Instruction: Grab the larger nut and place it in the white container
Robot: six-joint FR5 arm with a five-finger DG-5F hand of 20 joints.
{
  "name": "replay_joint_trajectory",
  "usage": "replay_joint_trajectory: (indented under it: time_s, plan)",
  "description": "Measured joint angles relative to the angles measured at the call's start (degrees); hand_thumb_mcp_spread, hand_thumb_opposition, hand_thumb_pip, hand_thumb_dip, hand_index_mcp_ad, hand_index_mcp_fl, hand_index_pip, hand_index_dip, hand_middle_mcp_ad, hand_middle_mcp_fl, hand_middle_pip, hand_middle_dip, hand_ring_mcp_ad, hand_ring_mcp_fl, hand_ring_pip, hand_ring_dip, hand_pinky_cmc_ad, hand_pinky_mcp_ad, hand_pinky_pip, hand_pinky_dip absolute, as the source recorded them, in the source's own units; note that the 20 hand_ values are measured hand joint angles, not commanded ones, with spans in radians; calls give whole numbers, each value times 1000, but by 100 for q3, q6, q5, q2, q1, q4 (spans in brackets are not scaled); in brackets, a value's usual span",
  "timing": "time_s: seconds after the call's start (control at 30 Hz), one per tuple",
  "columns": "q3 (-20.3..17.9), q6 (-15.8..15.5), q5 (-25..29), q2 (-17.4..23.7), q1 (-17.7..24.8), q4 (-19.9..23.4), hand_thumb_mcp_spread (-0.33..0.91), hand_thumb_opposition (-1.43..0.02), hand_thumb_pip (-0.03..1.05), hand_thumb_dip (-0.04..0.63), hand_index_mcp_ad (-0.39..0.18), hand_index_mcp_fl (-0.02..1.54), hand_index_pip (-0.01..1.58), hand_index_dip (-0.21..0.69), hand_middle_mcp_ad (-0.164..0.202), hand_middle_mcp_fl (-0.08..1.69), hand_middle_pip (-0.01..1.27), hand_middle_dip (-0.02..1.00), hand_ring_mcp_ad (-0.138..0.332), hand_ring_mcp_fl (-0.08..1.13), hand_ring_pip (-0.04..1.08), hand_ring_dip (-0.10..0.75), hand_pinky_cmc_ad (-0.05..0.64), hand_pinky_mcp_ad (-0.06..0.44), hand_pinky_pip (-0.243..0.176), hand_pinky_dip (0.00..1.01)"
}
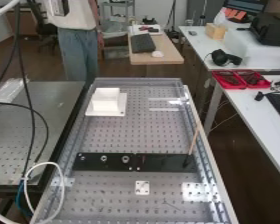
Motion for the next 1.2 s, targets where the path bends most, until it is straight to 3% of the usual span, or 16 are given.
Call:
replay_joint_trajectory:
  time_s: [0.13,0.17,0.2,0.23,0.33,0.4,0.6,0.9,1.2]
  plan:
    - [5,-4,-11,1,-11,0,-10,-7,19,0,12,24,3,-3,77,17,12,37,51,-3,3,19,44,44,-10,21]
    - [4,-5,-13,2,-12,0,38,-49,113,14,9,19,3,-3,75,24,24,40,51,0,5,19,44,45,-10,44]
    - [3,0,-15,4,-15,5,108,-159,325,30,9,21,23,-3,75,21,38,37,51,0,9,21,63,54,-10,98]
    - [2,10,-18,4,-18,7,166,-227,417,51,9,24,35,-3,77,45,54,65,51,2,12,28,72,73,-10,161]
    - [-3,17,-25,4,-22,6,202,-436,403,66,-9,21,54,-3,75,51,72,127,59,0,42,66,166,155,-33,354]
    - [-6,18,-25,5,-22,4,213,-532,421,84,-24,24,70,-3,75,56,89,161,94,-2,51,87,211,211,-45,443]
    - [-54,0,9,28,-24,24,213,-651,469,80,-23,37,87,-3,77,91,108,208,140,-2,72,103,332,293,-77,567]
    - [-242,54,79,116,-94,94,209,-696,482,80,-23,40,87,-3,75,86,113,225,152,-2,77,119,375,330,-89,618]
    - [-454,40,153,205,-183,184,188,-709,525,82,-21,54,93,-3,87,87,113,225,168,-3,77,119,379,330,-94,628]
